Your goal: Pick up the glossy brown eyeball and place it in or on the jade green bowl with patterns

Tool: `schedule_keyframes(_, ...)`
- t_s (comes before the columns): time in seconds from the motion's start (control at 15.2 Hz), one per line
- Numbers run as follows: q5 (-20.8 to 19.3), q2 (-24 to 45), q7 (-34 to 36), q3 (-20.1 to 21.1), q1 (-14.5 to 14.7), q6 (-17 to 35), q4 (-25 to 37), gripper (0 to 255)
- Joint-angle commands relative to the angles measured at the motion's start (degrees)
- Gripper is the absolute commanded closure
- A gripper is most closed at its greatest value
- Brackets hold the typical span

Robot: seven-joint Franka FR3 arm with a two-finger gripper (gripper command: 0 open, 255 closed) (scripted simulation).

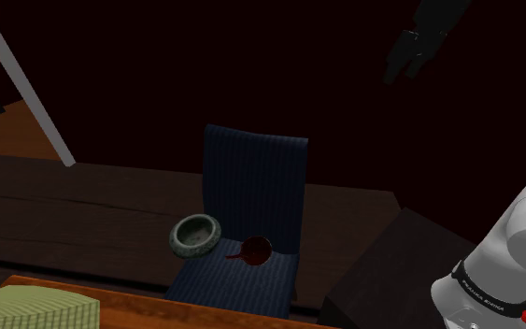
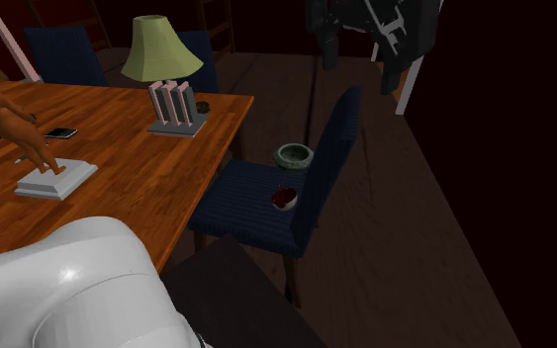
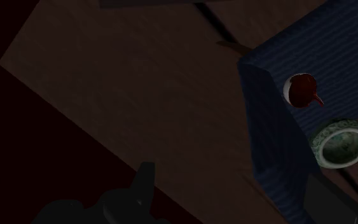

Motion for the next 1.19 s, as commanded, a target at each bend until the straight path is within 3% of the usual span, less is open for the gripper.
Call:
schedule_keyframes(0.0, 0.0, 0.0, 0.0, 0.0, 0.0, 0.0, 0.0, 0)
schedule_keyframes(0.59, 2.3, 2.9, 9.3, 8.4, 1.1, 13.6, -12.0, 0)
schedule_keyframes(1.12, 3.4, 11.9, 18.5, 16.7, 1.6, 26.9, -17.8, 0)
